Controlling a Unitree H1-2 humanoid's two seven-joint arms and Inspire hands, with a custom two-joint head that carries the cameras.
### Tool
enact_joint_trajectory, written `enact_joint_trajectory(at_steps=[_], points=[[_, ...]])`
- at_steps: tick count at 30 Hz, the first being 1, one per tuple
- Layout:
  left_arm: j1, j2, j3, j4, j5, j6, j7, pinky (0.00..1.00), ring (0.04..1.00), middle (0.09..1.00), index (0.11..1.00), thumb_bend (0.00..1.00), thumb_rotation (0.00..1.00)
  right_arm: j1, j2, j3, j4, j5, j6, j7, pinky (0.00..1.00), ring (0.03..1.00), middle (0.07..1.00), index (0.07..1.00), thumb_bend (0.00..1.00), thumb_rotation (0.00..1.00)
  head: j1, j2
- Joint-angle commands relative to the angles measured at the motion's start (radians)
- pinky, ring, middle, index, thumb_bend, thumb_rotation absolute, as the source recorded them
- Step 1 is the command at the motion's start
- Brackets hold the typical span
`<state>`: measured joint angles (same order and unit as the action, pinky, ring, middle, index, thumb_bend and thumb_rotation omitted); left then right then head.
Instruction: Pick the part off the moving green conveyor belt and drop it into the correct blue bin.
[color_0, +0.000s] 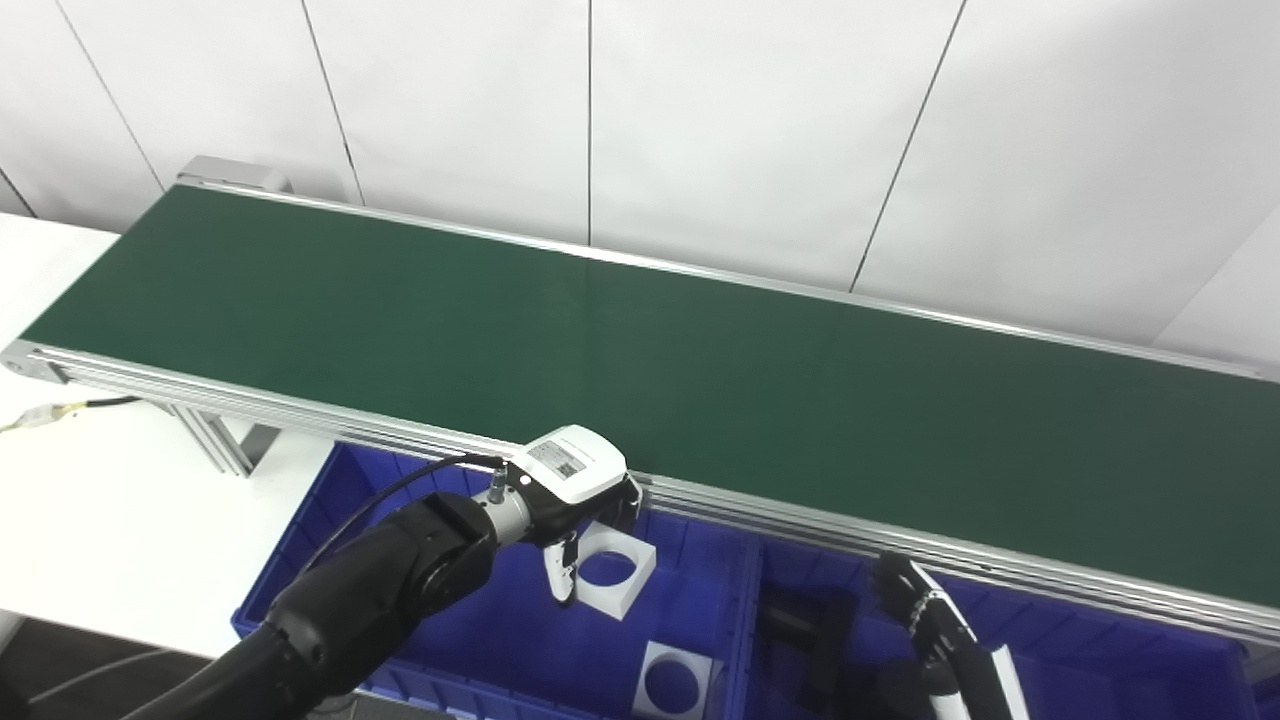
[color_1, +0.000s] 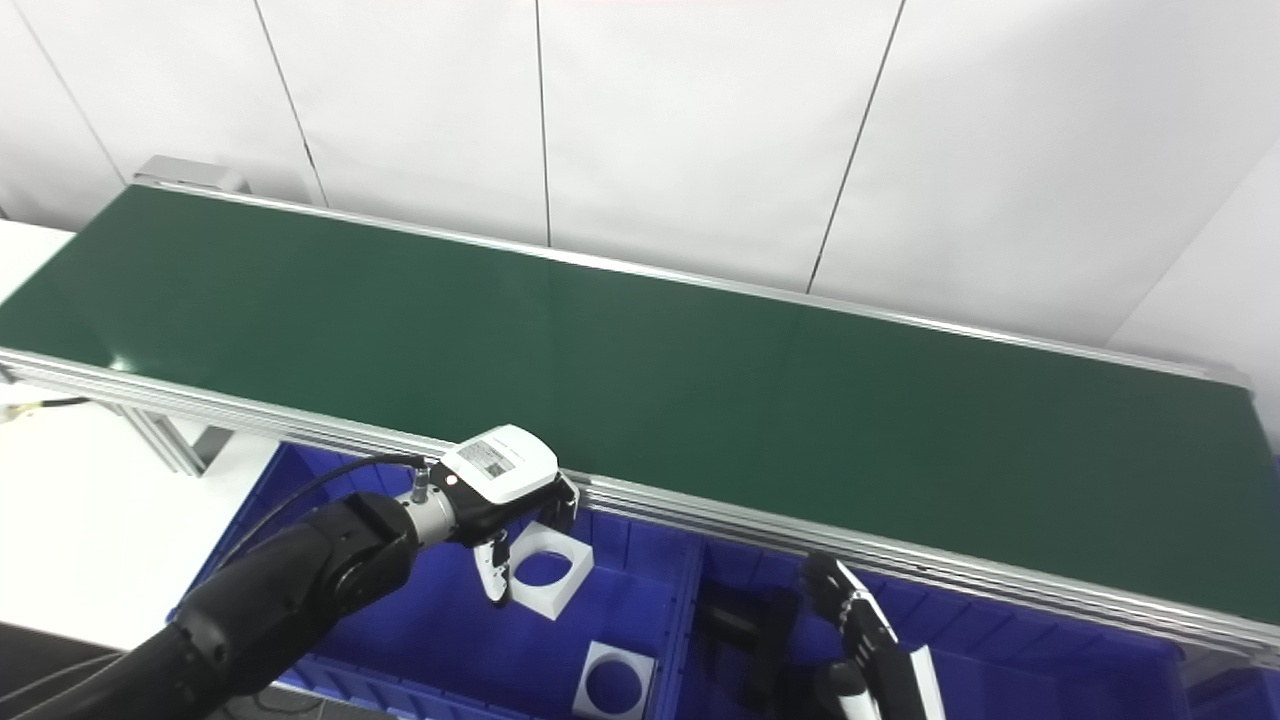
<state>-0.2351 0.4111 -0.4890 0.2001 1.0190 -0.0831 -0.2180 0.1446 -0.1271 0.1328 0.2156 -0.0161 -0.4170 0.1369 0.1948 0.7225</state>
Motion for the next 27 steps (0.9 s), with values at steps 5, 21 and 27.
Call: enact_joint_trajectory(at_steps=[5,21,27], points=[[0.019,0.005,-0.034,0.124,-0.001,0.062,-0.046,0.39,0.478,0.567,0.495,0.52,0.05,-0.006,-0.001,-0.006,-0.012,0.008,-0.053,0.001,0.86,0.854,0.843,0.861,0.82,0.95,0.006,-0.004],[0.024,0.033,-0.043,0.015,-0.012,0.058,-0.121,0.40,0.497,0.474,0.514,0.52,0.00,-0.014,0.006,-0.005,0.008,0.005,-0.053,-0.002,0.86,0.853,0.840,0.856,0.84,0.95,0.008,-0.017],[0.030,0.053,-0.042,-0.077,-0.019,0.045,-0.161,0.37,0.475,0.474,0.515,0.52,0.00,-0.020,0.011,-0.003,0.017,0.003,-0.053,-0.004,0.86,0.851,0.840,0.856,0.84,0.95,0.005,-0.024]])
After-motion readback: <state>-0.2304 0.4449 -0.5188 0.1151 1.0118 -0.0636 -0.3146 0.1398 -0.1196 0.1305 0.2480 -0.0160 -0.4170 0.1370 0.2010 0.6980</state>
